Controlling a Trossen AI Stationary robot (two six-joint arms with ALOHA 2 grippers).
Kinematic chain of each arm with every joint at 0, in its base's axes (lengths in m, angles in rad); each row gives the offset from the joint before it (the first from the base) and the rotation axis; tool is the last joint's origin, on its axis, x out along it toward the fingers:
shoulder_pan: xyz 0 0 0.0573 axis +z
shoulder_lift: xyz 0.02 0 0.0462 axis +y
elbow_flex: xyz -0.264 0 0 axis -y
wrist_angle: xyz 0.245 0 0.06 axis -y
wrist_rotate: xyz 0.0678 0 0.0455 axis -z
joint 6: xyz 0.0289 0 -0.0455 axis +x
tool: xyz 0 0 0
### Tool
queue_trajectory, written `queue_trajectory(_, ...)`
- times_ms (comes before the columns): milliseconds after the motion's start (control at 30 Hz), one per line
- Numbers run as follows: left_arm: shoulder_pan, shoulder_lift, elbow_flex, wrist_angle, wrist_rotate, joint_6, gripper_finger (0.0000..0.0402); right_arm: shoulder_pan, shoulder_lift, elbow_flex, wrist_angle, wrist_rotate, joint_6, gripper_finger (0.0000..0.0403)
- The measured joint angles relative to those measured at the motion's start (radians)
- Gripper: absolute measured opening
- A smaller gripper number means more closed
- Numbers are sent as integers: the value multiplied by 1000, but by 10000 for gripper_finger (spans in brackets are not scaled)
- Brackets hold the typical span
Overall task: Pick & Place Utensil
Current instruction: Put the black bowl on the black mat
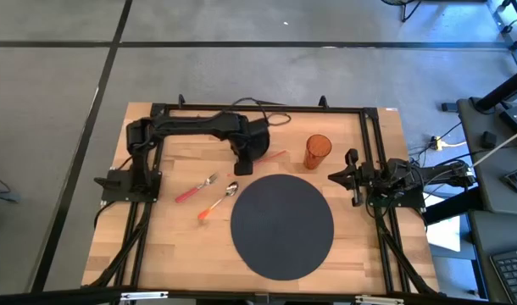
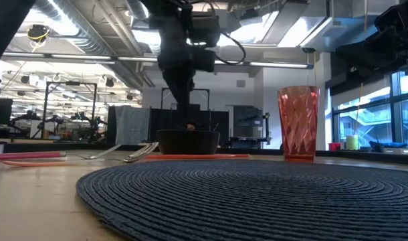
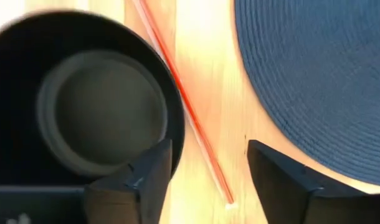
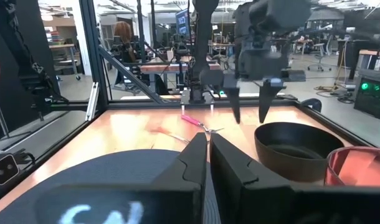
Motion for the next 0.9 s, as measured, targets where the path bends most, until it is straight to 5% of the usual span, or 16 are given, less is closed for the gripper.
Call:
queue_trajectory(200, -17, 47, 0, -5, -22, -9, 235, 0, 0, 0, 0, 0, 0, 22)
queue_trajectory(900, 33, 133, 0, 46, -90, -6, 237, 0, 0, 0, 0, 0, -3, 22)
